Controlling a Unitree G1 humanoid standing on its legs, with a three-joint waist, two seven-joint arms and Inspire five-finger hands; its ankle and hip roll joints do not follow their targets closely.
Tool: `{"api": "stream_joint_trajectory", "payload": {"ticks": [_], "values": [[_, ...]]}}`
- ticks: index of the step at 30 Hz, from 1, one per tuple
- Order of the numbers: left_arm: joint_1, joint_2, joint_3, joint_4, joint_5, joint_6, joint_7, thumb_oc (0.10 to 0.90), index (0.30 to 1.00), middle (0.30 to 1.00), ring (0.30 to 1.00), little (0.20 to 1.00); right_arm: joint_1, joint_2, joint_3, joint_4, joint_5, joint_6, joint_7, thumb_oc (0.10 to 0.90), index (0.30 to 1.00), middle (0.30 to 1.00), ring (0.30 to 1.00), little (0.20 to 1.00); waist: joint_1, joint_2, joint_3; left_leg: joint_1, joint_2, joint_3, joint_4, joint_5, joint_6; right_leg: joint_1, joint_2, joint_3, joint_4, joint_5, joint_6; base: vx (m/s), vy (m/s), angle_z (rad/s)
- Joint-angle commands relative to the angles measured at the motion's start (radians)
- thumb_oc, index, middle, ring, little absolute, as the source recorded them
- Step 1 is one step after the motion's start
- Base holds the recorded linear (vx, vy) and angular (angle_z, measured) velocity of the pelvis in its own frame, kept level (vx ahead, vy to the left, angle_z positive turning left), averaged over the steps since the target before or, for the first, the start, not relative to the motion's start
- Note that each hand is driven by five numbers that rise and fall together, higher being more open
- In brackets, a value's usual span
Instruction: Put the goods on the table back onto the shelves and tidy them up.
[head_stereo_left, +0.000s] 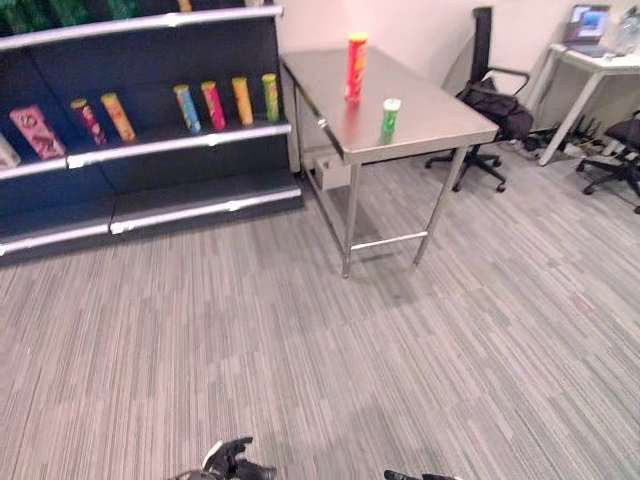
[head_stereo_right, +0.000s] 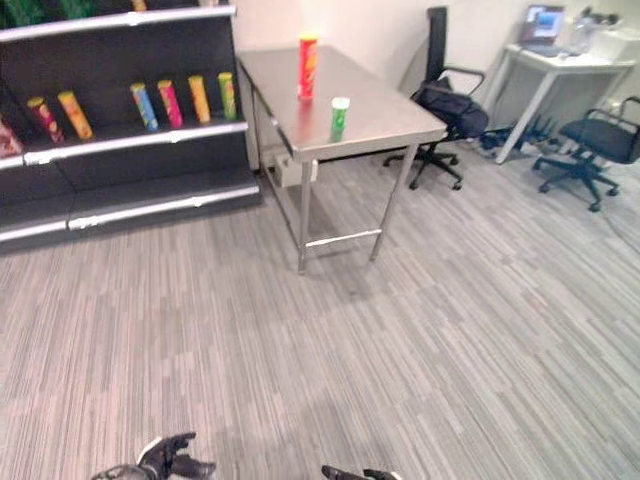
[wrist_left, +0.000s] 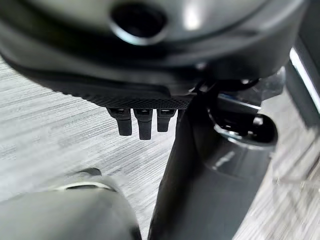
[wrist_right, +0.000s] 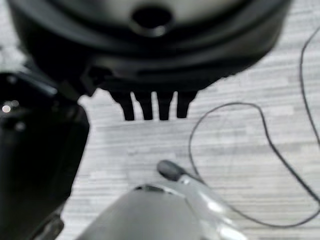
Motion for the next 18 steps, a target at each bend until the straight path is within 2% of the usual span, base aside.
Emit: {"api": "stream_joint_trajectory", "payload": {"ticks": [1, 3, 4, 5, 6, 7, 8, 9, 10, 13, 15, 16, 17, 18], "values": [[-0.028, -0.013, -0.052, -0.007, -0.016, -0.021, 0.007, 0.800, 0.900, 0.900, 0.900, 0.900, -0.029, -0.052, 0.019, 0.026, 0.014, -0.016, -0.020, 0.800, 0.900, 0.900, 0.900, 0.900, -0.014, -0.034, 0.014, -0.033, 0.032, -0.026, 0.007, 0.082, -0.008, 0.132, -0.014, -0.025, -0.121, 0.013, 0.113, 0.13, -0.053, 0.54], [-0.021, -0.018, -0.046, -0.002, -0.027, -0.024, 0.007, 0.800, 0.900, 0.900, 0.900, 0.900, -0.028, -0.054, 0.017, 0.027, 0.021, -0.019, -0.020, 0.800, 0.900, 0.900, 0.900, 0.900, -0.011, -0.035, 0.004, -0.021, 0.030, -0.018, -0.117, 0.040, 0.007, 0.135, -0.018, -0.029, -0.132, 0.008, 0.127, 0.19, 0.064, 0.42], [-0.015, -0.022, -0.045, 0.003, -0.023, -0.026, 0.008, 0.800, 0.900, 0.900, 0.900, 0.900, -0.030, -0.056, 0.016, 0.026, 0.022, -0.021, -0.021, 0.800, 0.900, 0.900, 0.900, 0.900, -0.007, -0.037, -0.002, -0.030, 0.038, -0.013, -0.211, 0.045, 0.007, 0.136, -0.018, -0.025, -0.140, 0.005, 0.136, 0.33, 0.161, -0.07], [-0.006, -0.023, -0.048, 0.008, -0.018, -0.026, 0.006, 0.800, 0.900, 0.900, 0.900, 0.900, -0.034, -0.059, 0.020, 0.021, 0.016, -0.024, -0.024, 0.800, 0.900, 0.900, 0.900, 0.900, 0.009, -0.020, -0.011, -0.034, 0.070, -0.013, -0.408, 0.143, -0.009, 0.146, -0.004, -0.019, -0.142, -0.014, 0.144, 0.35, 0.177, -0.23], [-0.010, -0.022, -0.050, 0.010, -0.014, -0.027, 0.007, 0.800, 0.900, 0.900, 0.900, 0.900, -0.042, -0.060, 0.020, 0.019, 0.019, -0.026, -0.029, 0.800, 0.900, 0.900, 0.900, 0.900, 0.017, -0.017, -0.009, -0.049, 0.087, -0.011, -0.487, 0.187, -0.020, 0.154, -0.002, -0.017, -0.142, -0.028, 0.146, 0.27, 0.137, -0.08], [-0.010, -0.022, -0.050, 0.010, -0.014, -0.027, 0.007, 0.800, 0.900, 0.900, 0.900, 0.900, -0.042, -0.060, 0.020, 0.019, 0.019, -0.026, -0.029, 0.800, 0.900, 0.900, 0.900, 0.900, 0.017, -0.017, -0.009, -0.049, 0.087, -0.011, -0.487, 0.187, -0.020, 0.154, -0.002, -0.017, -0.142, -0.028, 0.146, 0.28, 0.130, 0.06], [-0.017, -0.021, -0.051, 0.018, -0.009, -0.026, 0.010, 0.800, 0.900, 0.900, 0.900, 0.900, -0.056, -0.060, 0.023, 0.018, 0.019, -0.028, -0.031, 0.800, 0.900, 0.900, 0.900, 0.900, 0.026, -0.012, -0.009, -0.073, 0.110, 0.006, -0.577, 0.218, -0.039, 0.168, 0.000, -0.012, -0.142, -0.045, 0.153, 0.40, 0.206, -0.04], [-0.007, -0.021, -0.042, 0.026, -0.004, -0.029, 0.012, 0.800, 0.900, 0.900, 0.900, 0.900, -0.054, -0.057, 0.026, 0.011, 0.007, -0.031, -0.026, 0.800, 0.900, 0.900, 0.900, 0.900, 0.023, 0.005, -0.027, -0.062, 0.125, 0.042, -0.578, 0.225, -0.049, 0.195, 0.004, -0.007, -0.142, -0.062, 0.167, 0.50, 0.284, -0.28], [-0.006, -0.019, -0.038, 0.029, 0.001, -0.030, 0.011, 0.800, 0.900, 0.900, 0.900, 0.900, -0.057, -0.055, 0.028, 0.010, 0.004, -0.030, -0.023, 0.800, 0.900, 0.900, 0.900, 0.900, 0.023, 0.009, -0.039, -0.053, 0.121, 0.051, -0.578, 0.231, -0.050, 0.207, -0.001, 0.000, -0.142, -0.067, 0.170, 0.52, 0.339, -0.58], [0.004, -0.003, -0.014, 0.034, 0.001, -0.033, 0.014, 0.800, 0.900, 0.900, 0.900, 0.900, -0.065, -0.036, 0.027, 0.013, -0.004, -0.028, -0.013, 0.800, 0.900, 0.900, 0.900, 0.900, 0.039, -0.008, -0.076, -0.004, 0.071, 0.083, -0.578, 0.216, -0.015, 0.229, -0.065, 0.019, -0.104, -0.075, 0.199, 0.40, 0.284, -0.60], [0.003, 0.013, -0.003, 0.029, 0.000, -0.034, 0.015, 0.800, 0.900, 0.900, 0.900, 0.900, -0.064, -0.024, 0.042, 0.009, -0.026, -0.027, -0.007, 0.800, 0.900, 0.900, 0.900, 0.900, 0.051, -0.023, -0.089, 0.014, 0.035, 0.097, -0.564, 0.183, 0.018, 0.212, -0.105, 0.027, -0.029, -0.075, 0.219, 0.33, 0.281, -0.39], [0.001, 0.025, 0.005, 0.029, 0.003, -0.032, 0.015, 0.800, 0.900, 0.900, 0.900, 0.900, -0.068, -0.020, 0.044, 0.000, -0.028, -0.026, -0.001, 0.800, 0.900, 0.900, 0.900, 0.900, 0.048, -0.029, -0.085, 0.046, -0.003, 0.107, -0.561, 0.148, 0.050, 0.154, -0.131, 0.041, 0.106, -0.042, 0.240, 0.28, 0.317, -0.23], [-0.001, 0.027, 0.006, 0.027, 0.004, -0.031, 0.015, 0.800, 0.900, 0.900, 0.900, 0.900, -0.069, -0.020, 0.044, -0.001, -0.029, -0.025, -0.001, 0.800, 0.900, 0.900, 0.900, 0.900, 0.046, -0.027, -0.080, 0.058, -0.016, 0.110, -0.561, 0.135, 0.064, 0.121, -0.144, 0.044, 0.176, -0.013, 0.251, 0.28, 0.400, -0.17], [-0.007, 0.033, 0.009, 0.026, 0.004, -0.031, 0.018, 0.800, 0.900, 0.900, 0.900, 0.900, -0.074, -0.022, 0.040, -0.001, -0.032, -0.023, 0.000, 0.800, 0.900, 0.900, 0.900, 0.900, 0.033, -0.019, -0.067, 0.097, -0.044, 0.118, -0.568, 0.107, 0.094, 0.043, -0.169, 0.057, 0.329, 0.092, 0.265, 0.19, 0.320, -0.03]]}}
